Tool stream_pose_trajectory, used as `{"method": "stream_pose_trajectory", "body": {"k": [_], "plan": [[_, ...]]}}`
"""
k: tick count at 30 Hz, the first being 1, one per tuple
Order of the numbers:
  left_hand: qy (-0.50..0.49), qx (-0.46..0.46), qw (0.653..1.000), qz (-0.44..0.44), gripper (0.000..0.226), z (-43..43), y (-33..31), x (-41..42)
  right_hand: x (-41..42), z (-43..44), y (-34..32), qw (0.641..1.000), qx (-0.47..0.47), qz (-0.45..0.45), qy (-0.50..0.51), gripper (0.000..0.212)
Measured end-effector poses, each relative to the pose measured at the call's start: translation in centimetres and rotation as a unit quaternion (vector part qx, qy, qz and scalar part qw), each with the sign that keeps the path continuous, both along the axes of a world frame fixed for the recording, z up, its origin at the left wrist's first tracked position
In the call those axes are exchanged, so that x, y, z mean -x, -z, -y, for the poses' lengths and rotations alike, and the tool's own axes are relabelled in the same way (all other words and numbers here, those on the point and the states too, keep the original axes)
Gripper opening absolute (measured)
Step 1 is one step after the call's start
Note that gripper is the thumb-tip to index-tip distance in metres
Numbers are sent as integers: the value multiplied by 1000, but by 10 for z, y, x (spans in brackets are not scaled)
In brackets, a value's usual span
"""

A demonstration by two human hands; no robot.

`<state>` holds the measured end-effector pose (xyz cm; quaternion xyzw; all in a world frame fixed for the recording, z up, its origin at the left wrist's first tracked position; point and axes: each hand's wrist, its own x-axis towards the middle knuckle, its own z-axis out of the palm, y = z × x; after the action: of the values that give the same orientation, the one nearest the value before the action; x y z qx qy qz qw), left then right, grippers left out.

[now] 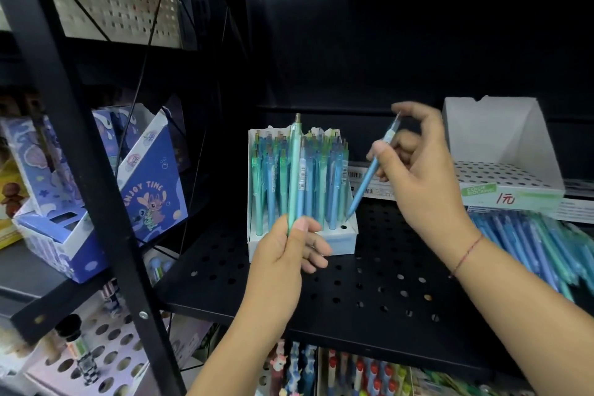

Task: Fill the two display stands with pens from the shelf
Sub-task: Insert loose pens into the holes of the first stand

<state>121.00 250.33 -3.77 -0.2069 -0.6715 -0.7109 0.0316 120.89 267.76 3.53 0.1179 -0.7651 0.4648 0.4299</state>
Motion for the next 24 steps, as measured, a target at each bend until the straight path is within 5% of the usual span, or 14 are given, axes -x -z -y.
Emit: {"method": "stream_pose_trajectory", "body": {"k": [7,21,24], "plan": [[3,6,1000,-3,29,-1,-1,-1,6,3,11,990,-129,34,52,42],[18,41,999,-26,29,-1,-3,-3,12,6,18,990,-128,34,54,30],[24,55,998,-34,28,-3,-5,-4,4,12,11,997,-61,25,35,26]]}}
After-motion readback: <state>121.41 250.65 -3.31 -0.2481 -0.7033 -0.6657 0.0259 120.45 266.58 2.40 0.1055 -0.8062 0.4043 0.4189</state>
